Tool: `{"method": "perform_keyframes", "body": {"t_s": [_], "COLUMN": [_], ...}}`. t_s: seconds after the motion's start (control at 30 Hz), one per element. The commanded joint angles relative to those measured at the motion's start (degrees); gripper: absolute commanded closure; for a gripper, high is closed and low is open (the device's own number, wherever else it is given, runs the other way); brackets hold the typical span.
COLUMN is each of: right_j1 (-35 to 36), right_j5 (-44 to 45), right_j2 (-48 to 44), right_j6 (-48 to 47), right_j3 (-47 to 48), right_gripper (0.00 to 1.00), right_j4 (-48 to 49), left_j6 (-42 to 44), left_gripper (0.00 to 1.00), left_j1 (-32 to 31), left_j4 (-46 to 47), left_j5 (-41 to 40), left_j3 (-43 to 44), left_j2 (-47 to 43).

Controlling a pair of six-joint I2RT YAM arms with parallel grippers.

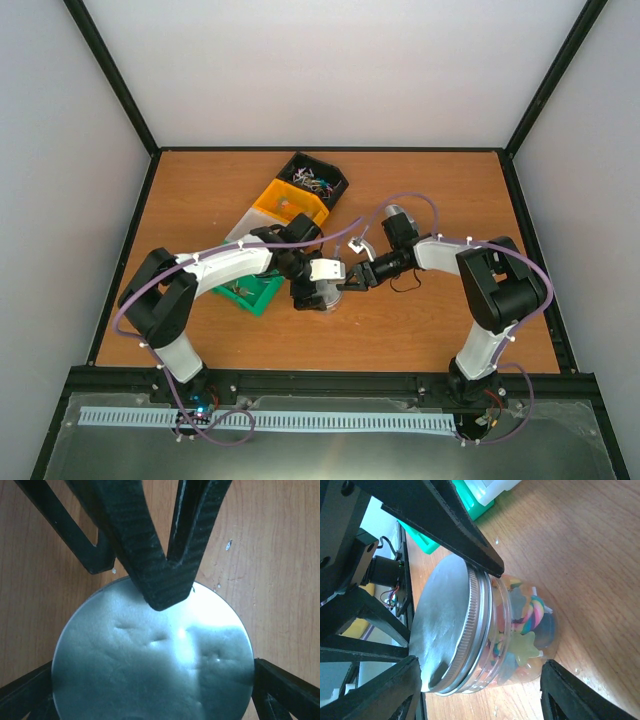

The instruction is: Pack the candies

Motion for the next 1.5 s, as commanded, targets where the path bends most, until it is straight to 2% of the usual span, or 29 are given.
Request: {"method": "perform_keyframes", "body": {"t_s": [0.0,0.43,0.5,0.67,0.87,1.0,1.17,1.3,1.47], "right_j1": [0.6,1.0,1.4,1.9,1.7,1.6,1.3,1.3,1.4], "right_j5": [0.8,2.0,2.7,4.7,6.5,7.2,6.9,6.1,5.8], "right_j2": [-0.1,-1.6,-1.2,-0.2,2.1,2.9,4.7,6.0,5.0], "right_j6": [-1.5,-0.6,-0.6,-0.8,-3.5,-5.0,-5.1,-4.9,-4.6], "right_j3": [0.8,2.0,2.6,3.4,4.3,3.8,4.7,5.3,6.2], "right_gripper": [0.35,0.33,0.34,0.36,0.44,0.5,0.56,0.57,0.55], "right_j4": [-0.6,-0.2,-0.6,-1.2,-4.5,-5.7,-7.0,-7.1,-6.7], "left_j6": [-2.2,-6.3,-6.3,-5.0,-4.4,-3.7,-2.6,-2.2,-2.0], "left_gripper": [0.0,0.01,0.07,0.28,0.41,0.46,0.47,0.48,0.55], "left_j1": [-0.7,2.8,2.9,2.4,0.4,0.4,0.4,0.8,4.2], "left_j4": [-2.2,-3.7,-3.6,-2.7,-1.8,-1.1,-0.8,-1.6,-3.2], "left_j5": [-0.4,2.6,2.2,5.8,2.6,0.2,-0.5,1.3,4.8], "left_j3": [2.6,3.9,3.5,1.4,1.6,0.4,-1.5,-2.4,-1.7], "left_j2": [-1.0,-6.6,-6.6,-7.3,-4.1,-2.4,-2.1,-1.6,0.0]}}
